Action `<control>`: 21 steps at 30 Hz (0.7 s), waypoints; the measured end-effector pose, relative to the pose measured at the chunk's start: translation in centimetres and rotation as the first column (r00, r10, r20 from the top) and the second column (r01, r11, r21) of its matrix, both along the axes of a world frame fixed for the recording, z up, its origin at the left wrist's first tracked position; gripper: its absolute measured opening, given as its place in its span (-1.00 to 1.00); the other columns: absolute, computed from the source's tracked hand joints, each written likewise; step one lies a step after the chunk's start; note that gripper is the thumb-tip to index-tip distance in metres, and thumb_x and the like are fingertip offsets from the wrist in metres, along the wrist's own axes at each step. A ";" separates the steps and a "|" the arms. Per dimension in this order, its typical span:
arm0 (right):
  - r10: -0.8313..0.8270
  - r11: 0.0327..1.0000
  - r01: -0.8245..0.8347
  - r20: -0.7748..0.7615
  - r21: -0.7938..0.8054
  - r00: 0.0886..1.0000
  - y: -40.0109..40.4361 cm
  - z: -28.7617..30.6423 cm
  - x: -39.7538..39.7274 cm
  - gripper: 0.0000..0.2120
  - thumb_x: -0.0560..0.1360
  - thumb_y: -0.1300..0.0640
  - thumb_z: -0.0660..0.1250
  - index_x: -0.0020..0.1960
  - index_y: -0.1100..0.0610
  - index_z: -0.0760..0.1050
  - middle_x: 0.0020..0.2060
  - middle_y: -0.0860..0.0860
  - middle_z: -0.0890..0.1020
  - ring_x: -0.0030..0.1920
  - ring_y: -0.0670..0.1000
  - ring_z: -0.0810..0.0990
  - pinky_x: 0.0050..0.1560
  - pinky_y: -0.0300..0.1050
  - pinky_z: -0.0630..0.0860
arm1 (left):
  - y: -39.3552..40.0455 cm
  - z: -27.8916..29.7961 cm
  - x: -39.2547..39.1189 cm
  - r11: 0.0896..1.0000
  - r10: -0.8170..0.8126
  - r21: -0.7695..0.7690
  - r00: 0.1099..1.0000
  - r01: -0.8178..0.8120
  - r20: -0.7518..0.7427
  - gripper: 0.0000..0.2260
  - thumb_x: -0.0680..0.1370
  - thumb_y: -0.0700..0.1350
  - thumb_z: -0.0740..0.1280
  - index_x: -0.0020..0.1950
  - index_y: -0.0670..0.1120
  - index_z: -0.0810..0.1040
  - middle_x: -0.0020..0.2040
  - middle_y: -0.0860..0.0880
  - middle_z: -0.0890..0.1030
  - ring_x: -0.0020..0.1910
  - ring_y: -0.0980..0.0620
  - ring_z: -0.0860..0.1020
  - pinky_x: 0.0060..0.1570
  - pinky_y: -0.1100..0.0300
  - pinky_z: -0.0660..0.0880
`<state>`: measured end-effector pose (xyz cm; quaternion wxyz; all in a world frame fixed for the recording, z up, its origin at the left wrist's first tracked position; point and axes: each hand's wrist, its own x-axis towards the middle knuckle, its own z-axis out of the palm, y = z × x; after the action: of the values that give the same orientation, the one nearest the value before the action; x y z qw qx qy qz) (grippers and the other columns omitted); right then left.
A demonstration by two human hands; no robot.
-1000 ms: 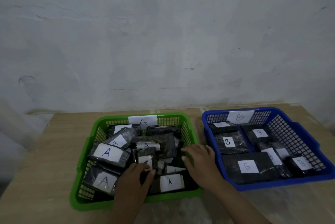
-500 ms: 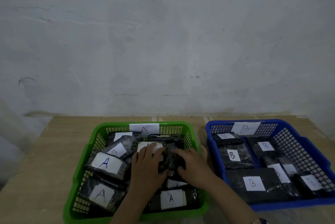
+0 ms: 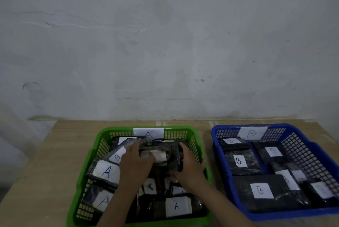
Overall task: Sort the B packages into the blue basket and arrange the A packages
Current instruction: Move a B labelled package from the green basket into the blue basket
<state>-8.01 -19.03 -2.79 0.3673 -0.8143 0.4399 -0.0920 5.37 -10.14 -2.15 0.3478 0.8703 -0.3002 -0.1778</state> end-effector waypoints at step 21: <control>-0.430 0.902 0.341 0.464 0.266 0.774 -2.4 3.0 -7.2 -0.66 0.50 0.30 0.24 0.25 0.10 0.36 0.07 0.01 0.52 0.04 -0.09 0.49 0.05 -0.23 0.42 | -0.1 1.2 -2.4 0.991 -0.129 0.089 0.897 0.101 0.423 -0.67 0.51 -0.24 0.25 0.28 -0.20 0.43 0.29 -0.25 0.46 0.27 -0.24 0.40 0.20 -0.12 0.39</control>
<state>-15.24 -21.40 0.21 0.5107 -0.6186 0.4899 -0.3414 3.00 -10.24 -0.97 0.2340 0.8795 -0.4141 -0.0123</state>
